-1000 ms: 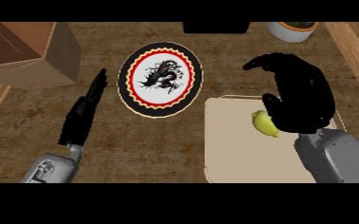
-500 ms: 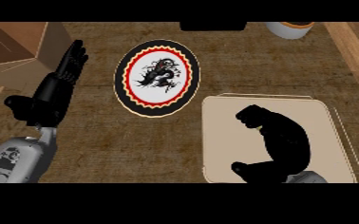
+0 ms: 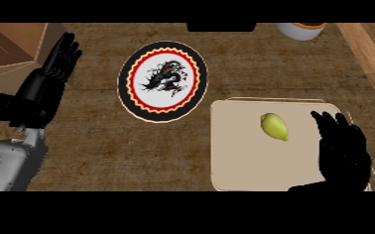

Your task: Pick the lemon from the tray and place it in the plate

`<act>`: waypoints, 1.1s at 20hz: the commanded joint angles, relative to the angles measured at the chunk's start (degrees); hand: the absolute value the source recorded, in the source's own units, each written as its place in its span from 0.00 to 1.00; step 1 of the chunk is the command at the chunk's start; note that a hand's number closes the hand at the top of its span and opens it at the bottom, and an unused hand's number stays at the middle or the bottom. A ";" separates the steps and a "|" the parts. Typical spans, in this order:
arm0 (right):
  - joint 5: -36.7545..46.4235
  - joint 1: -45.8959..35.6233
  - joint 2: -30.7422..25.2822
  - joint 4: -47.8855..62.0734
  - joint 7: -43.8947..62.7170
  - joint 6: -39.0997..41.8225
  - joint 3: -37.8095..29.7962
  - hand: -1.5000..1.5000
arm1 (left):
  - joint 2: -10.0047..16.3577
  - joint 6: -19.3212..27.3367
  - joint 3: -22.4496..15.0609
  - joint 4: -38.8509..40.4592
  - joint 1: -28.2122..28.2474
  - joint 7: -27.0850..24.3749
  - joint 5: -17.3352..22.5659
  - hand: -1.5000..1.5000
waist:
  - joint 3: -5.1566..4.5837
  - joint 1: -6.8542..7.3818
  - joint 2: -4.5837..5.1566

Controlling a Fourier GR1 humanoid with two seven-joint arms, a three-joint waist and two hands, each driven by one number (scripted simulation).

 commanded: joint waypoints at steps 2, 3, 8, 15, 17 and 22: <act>2.81 1.42 -10.43 2.40 -2.90 5.14 -7.08 0.00 | -0.19 -0.11 0.43 -1.23 -0.48 1.40 -0.67 0.50 | -0.09 -0.29 -0.08; 5.72 1.60 -10.96 3.41 -3.15 3.51 -6.74 0.00 | 1.15 -1.29 1.86 -1.53 -2.35 3.55 0.81 0.50 | -0.08 -0.21 -0.07; 14.87 0.26 -21.77 6.80 2.90 1.31 -7.11 0.00 | -0.49 -1.40 0.90 -0.28 1.42 -1.00 -0.72 0.50 | -0.15 0.52 0.17; 26.71 1.99 -26.53 1.33 9.70 -1.65 -1.22 0.00 | -0.59 -2.26 2.53 -0.63 3.28 -1.36 -0.83 0.50 | -0.18 0.11 -0.08; 29.99 -1.88 -22.31 2.80 13.19 -3.45 1.37 0.00 | -1.17 -1.29 1.81 -3.15 -0.53 3.78 -1.63 0.50 | -0.12 0.30 -0.02; 33.48 -3.37 -19.21 4.71 16.24 -1.56 -1.70 0.00 | -2.77 -4.47 4.57 -2.66 2.57 1.64 -2.93 0.50 | -0.13 0.16 -0.06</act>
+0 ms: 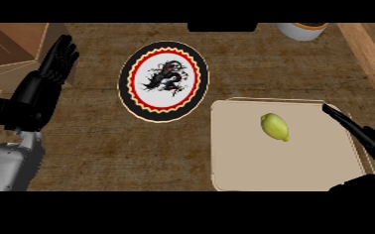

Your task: Pick the lemon from the tray and place it in the plate

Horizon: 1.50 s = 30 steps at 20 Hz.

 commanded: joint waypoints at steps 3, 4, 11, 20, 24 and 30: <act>8.63 -4.30 7.83 3.09 6.78 -5.42 2.52 0.00 | -1.88 -1.21 1.44 0.94 -0.33 -1.46 -1.90 0.50 | 0.00 0.08 0.04; 8.46 -3.00 6.71 -0.33 9.34 -4.93 1.38 0.00 | -3.81 0.64 -0.29 0.23 -1.87 1.74 -3.38 0.50 | 0.00 -0.22 -0.03; 14.79 -10.62 10.27 10.03 11.81 -3.63 0.21 0.00 | -2.28 -2.76 3.37 -6.17 1.87 4.25 -2.77 0.50 | 0.01 0.26 -0.05; 24.04 -16.74 18.29 27.24 2.62 -6.67 0.82 0.00 | -6.02 -4.38 4.18 -3.04 -0.41 4.90 -5.43 0.50 | 0.04 0.37 0.04; 25.48 -14.51 19.01 19.80 8.92 -3.88 0.08 0.00 | -5.41 -7.13 7.59 -3.81 -0.02 4.77 -5.23 0.50 | 0.00 -0.06 -0.06; 31.18 -19.14 23.09 33.40 4.80 -11.56 -0.42 0.00 | -5.82 -9.07 8.30 -1.94 0.70 2.03 -5.30 0.50 | 0.03 0.29 0.08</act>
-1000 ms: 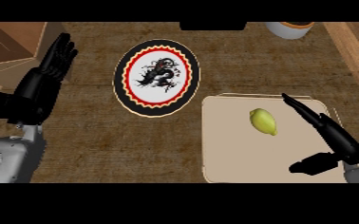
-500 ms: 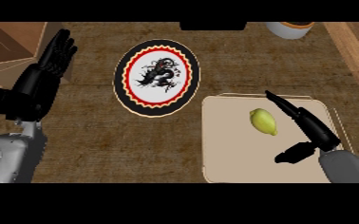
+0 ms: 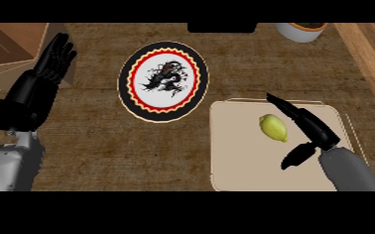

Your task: Pick the lemon from the tray and place it in the plate

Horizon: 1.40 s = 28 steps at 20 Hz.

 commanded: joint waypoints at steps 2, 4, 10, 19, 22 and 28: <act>-0.78 -0.93 3.40 2.47 -3.84 -1.83 -1.64 1.00 | -1.06 -0.12 0.38 0.63 -0.49 -0.20 -0.28 0.50 | 0.73 0.04 0.39; -1.64 -2.16 7.45 2.50 -3.60 -9.12 -4.10 1.00 | -0.97 1.43 -0.59 -1.34 -2.56 3.59 -1.18 0.50 | 0.81 0.19 0.41; -4.36 -2.74 6.32 1.50 -5.95 -13.09 -10.11 1.00 | -1.70 0.97 0.28 3.46 -3.59 -0.76 -1.95 0.50 | 0.74 -0.41 0.47; 18.73 -25.92 -12.57 16.43 10.66 -12.63 -1.98 1.00 | -3.88 -0.40 -4.11 0.96 -6.71 0.39 -2.11 0.50 | 0.83 7.04 2.87; 19.84 -33.62 -13.10 21.24 7.96 -8.52 -1.05 1.00 | -3.21 -0.81 -3.26 2.96 -7.92 0.31 -2.04 0.50 | 0.87 6.45 2.72; 13.50 -40.77 -10.39 26.54 -6.51 -2.78 -5.47 1.00 | -2.31 -1.33 -2.35 1.28 -4.50 1.08 -1.57 0.50 | 0.87 4.95 1.81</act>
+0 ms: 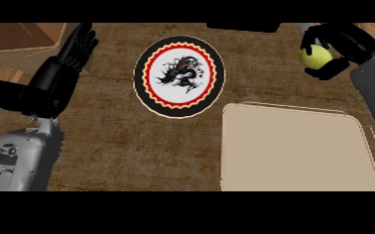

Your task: Pick the lemon from the tray and place it in the plate

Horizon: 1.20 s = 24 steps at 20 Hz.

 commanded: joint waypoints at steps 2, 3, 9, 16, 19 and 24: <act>-4.93 -6.70 2.99 3.52 -9.63 6.11 -3.40 1.00 | 1.00 -0.34 2.01 1.97 0.15 -1.75 0.27 0.50 | -0.03 -1.25 -0.24; -5.65 -6.84 3.80 3.86 -10.97 7.75 -3.70 1.00 | -0.47 1.01 0.20 -0.13 2.38 -0.48 -1.01 0.50 | -0.05 -1.95 -0.81; -7.13 -13.87 8.82 6.43 -10.39 13.98 -4.73 1.00 | 0.87 -0.30 2.42 -1.19 3.09 -0.30 0.47 0.50 | -0.15 -3.32 -1.31; -6.11 -19.42 17.71 8.28 -5.08 13.22 -4.12 1.00 | 1.45 -1.55 4.28 -0.08 5.68 -2.63 0.93 0.50 | -0.20 -3.62 -1.34; -7.40 -18.69 23.23 6.55 -1.70 13.11 -4.63 1.00 | -1.15 1.77 1.76 0.86 4.46 -2.34 -2.96 0.50 | -0.19 -4.66 -1.60; -6.36 -22.08 28.75 9.90 3.30 10.17 -4.62 1.00 | 1.16 -1.81 4.32 2.49 2.51 -2.49 0.08 0.50 | -0.20 -3.77 -1.17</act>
